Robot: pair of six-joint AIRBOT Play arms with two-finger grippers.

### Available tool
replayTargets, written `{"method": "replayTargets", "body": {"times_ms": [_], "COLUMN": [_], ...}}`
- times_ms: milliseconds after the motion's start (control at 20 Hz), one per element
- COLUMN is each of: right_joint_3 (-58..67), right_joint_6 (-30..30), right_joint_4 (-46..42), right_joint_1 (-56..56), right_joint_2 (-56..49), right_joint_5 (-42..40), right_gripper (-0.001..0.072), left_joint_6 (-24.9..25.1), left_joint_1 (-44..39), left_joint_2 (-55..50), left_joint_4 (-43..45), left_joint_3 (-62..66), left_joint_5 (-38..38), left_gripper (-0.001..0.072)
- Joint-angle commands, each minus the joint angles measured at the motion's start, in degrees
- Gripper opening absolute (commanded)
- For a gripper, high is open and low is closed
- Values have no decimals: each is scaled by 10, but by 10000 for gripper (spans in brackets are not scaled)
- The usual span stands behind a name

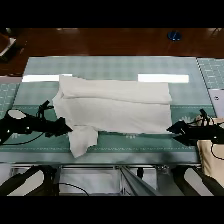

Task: Fold the shirts.

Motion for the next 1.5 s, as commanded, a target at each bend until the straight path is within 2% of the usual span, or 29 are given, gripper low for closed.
{"method": "replayTargets", "body": {"times_ms": [0, 50, 100, 150, 200, 250, 400, 550, 800, 1050, 1250, 1300, 1350, 1400, 1450], "right_joint_3": [-3, 3, 11, 24, 39, 61, 145, 226, 350, 455, 487, 489, 489, 489, 492], "right_joint_6": [-8, -10, -14, -23, -42, -58, -74, -69, -57, -18, -14, -14, -14, -18, -18], "right_joint_4": [49, 64, 76, 79, 79, 78, 77, 79, 83, 78, 81, 86, 91, 97, 91], "right_joint_1": [24, 30, 36, 45, 57, 67, 74, 74, 122, 138, 141, 141, 141, 140, 136], "right_joint_2": [-56, -67, -73, -77, -77, -77, -77, -94, -201, -316, -364, -374, -381, -384, -383], "right_joint_5": [-79, -93, -99, -99, -94, -76, -25, -22, -30, -36, -50, -65, -78, -84, -85], "right_gripper": [612, 604, 515, 319, 90, 27, 27, 26, 27, 27, 27, 117, 455, 622, 623], "left_joint_6": [0, 0, 0, 0, 0, 12, 25, 6, -34, -87, -104, -104, -104, -104, -118], "left_joint_1": [0, 0, 0, 0, 0, 4, 31, 18, -18, -38, -42, -42, -42, -40, -33], "left_joint_2": [0, 0, 0, 0, 0, 0, 0, -21, -201, -392, -479, -491, -497, -499, -499], "left_joint_4": [-1, -1, -1, -1, -1, -1, -10, -10, -10, -10, -10, -10, -9, -8, 5], "left_joint_3": [1, 1, 3, 8, 18, 38, 124, 211, 406, 635, 747, 755, 756, 756, 761], "left_joint_5": [0, 0, 0, 0, -2, -3, -25, 11, 16, -53, -88, -92, -93, -98, -115], "left_gripper": [20, 20, 20, 20, 20, 20, 20, 19, 19, 19, 19, 48, 333, 706, 700]}}
